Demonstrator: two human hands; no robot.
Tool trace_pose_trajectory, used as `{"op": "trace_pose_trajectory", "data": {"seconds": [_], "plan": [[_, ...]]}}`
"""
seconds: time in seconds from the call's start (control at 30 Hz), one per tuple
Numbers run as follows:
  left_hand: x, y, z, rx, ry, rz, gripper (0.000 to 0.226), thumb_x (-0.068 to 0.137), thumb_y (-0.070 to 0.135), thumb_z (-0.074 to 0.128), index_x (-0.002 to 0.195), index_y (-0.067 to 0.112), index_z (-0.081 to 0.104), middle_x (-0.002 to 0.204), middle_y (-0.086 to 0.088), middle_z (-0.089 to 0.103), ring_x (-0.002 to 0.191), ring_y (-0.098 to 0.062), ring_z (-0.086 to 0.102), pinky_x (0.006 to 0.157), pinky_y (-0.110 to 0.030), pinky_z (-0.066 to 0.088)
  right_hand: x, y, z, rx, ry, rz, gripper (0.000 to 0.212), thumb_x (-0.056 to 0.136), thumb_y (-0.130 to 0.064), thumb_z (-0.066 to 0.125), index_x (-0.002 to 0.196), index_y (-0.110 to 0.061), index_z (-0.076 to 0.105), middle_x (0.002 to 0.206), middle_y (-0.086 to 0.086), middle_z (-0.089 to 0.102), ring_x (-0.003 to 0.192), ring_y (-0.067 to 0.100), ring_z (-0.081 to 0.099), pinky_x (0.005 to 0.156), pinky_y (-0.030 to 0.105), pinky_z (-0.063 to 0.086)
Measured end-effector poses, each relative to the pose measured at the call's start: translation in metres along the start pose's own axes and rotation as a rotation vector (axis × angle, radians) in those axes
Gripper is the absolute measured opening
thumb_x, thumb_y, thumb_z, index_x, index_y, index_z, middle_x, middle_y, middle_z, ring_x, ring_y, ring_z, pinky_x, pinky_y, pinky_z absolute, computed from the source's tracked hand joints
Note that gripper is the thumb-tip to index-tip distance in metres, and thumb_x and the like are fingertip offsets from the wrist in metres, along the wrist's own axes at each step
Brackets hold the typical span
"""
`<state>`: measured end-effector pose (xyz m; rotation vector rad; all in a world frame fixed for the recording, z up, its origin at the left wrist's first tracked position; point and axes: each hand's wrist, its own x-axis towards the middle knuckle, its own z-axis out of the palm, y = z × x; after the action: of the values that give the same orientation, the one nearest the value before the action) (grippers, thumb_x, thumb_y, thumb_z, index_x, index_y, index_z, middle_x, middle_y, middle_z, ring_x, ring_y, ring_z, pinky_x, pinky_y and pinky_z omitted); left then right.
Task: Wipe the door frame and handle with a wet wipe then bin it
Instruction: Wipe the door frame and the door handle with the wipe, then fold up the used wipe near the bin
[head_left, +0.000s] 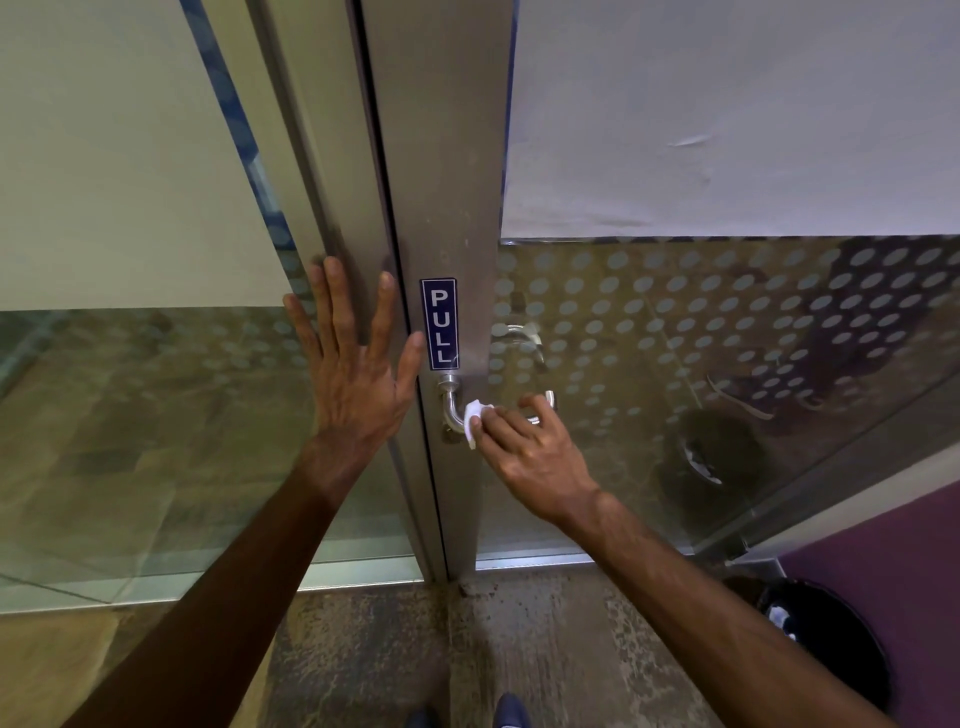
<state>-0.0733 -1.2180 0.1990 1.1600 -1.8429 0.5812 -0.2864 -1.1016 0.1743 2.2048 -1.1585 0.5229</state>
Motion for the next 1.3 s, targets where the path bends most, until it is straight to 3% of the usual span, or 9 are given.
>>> {"op": "trace_pose_trajectory", "data": {"seconds": [0.37, 0.47, 0.53, 0.63, 0.83, 1.0, 1.07, 1.17, 1.3], "plan": [[-0.003, 0.021, -0.029, -0.02, -0.082, -0.03, 0.078, 0.112, 0.049, 0.041, 0.168, 0.03, -0.011, 0.171, 0.005, -0.035, 0.161, -0.018, -0.027, 0.129, -0.053, -0.016, -0.011, 0.021, -0.023, 0.101, -0.088, 0.353, 0.018, 0.08, -0.001, 0.078, 0.09, -0.016, 0.074, 0.092, 0.003, 0.064, 0.087, 0.024, 0.051, 0.073, 0.037, 0.034], [-0.008, 0.043, -0.044, -0.123, -0.103, -0.113, 0.073, 0.111, 0.042, 0.045, 0.168, 0.009, 0.012, 0.177, -0.012, -0.007, 0.164, -0.024, -0.013, 0.13, -0.061, -0.005, -0.011, 0.026, -0.038, 0.257, -0.033, 0.541, 0.018, 0.081, -0.001, 0.081, 0.089, -0.017, 0.078, 0.081, 0.001, 0.064, 0.08, 0.022, 0.049, 0.065, 0.038, 0.04], [-0.015, 0.066, -0.057, -0.283, -0.144, -0.144, 0.068, 0.11, 0.038, 0.047, 0.163, -0.001, 0.027, 0.173, -0.025, 0.017, 0.165, -0.035, 0.008, 0.132, -0.065, 0.011, -0.013, 0.03, -0.052, 0.484, 0.01, 0.748, 0.016, 0.082, -0.005, 0.082, 0.093, -0.018, 0.08, 0.079, 0.0, 0.068, 0.078, 0.016, 0.053, 0.066, 0.035, 0.048], [-0.031, 0.103, -0.08, -0.598, -0.343, -0.281, 0.065, 0.106, 0.044, 0.05, 0.158, 0.007, 0.044, 0.168, -0.011, 0.04, 0.158, -0.024, 0.036, 0.129, -0.048, 0.033, -0.02, 0.037, -0.075, 0.922, -0.011, 1.093, 0.015, 0.082, -0.006, 0.083, 0.095, -0.012, 0.08, 0.079, -0.004, 0.073, 0.072, 0.006, 0.061, 0.068, 0.023, 0.051], [-0.051, 0.163, -0.095, -1.379, -0.81, -0.878, 0.05, 0.078, 0.02, 0.077, 0.127, 0.025, 0.066, 0.129, -0.002, 0.075, 0.117, -0.008, 0.073, 0.096, -0.022, 0.058, -0.05, 0.046, -0.125, 1.491, -0.044, 1.152, 0.018, 0.083, 0.015, 0.073, 0.101, 0.016, 0.07, 0.086, 0.022, 0.071, 0.077, 0.024, 0.063, 0.07, 0.021, 0.055], [-0.066, 0.2, -0.1, -1.445, -0.785, -1.048, 0.024, 0.077, 0.014, 0.077, 0.099, 0.004, 0.071, 0.085, -0.012, 0.079, 0.072, -0.014, 0.078, 0.067, -0.022, 0.063, -0.076, 0.032, -0.147, 1.258, 0.0, 1.217, 0.01, 0.083, 0.008, 0.079, 0.091, 0.003, 0.076, 0.079, 0.02, 0.072, 0.071, 0.019, 0.058, 0.07, 0.031, 0.051], [-0.073, 0.211, -0.102, -1.407, -0.789, -1.069, 0.013, 0.087, 0.011, 0.075, 0.095, 0.002, 0.072, 0.078, -0.013, 0.08, 0.066, -0.017, 0.077, 0.064, -0.023, 0.063, -0.087, 0.02, -0.151, 1.036, 0.042, 1.233, 0.01, 0.082, 0.0, 0.083, 0.083, -0.008, 0.076, 0.075, 0.002, 0.071, 0.064, 0.006, 0.058, 0.065, 0.019, 0.05], [-0.083, 0.224, -0.108, -1.386, -0.831, -1.112, 0.006, 0.096, 0.007, 0.072, 0.095, 0.001, 0.073, 0.077, -0.015, 0.079, 0.067, -0.018, 0.076, 0.066, -0.023, 0.063, -0.1, 0.0, -0.158, 0.688, 0.058, 1.145, 0.014, 0.083, -0.008, 0.082, 0.079, -0.013, 0.07, 0.076, -0.006, 0.063, 0.063, 0.007, 0.056, 0.06, 0.013, 0.042], [-0.093, 0.232, -0.121, -1.514, -0.939, -1.114, 0.016, 0.1, 0.004, 0.069, 0.091, 0.012, 0.079, 0.096, -0.012, 0.083, 0.088, -0.018, 0.08, 0.076, -0.021, 0.062, -0.116, -0.024, -0.169, 0.489, 0.047, 0.97, 0.009, 0.086, -0.003, 0.079, 0.087, -0.008, 0.07, 0.083, 0.0, 0.058, 0.072, 0.013, 0.055, 0.065, 0.026, 0.049]]}}
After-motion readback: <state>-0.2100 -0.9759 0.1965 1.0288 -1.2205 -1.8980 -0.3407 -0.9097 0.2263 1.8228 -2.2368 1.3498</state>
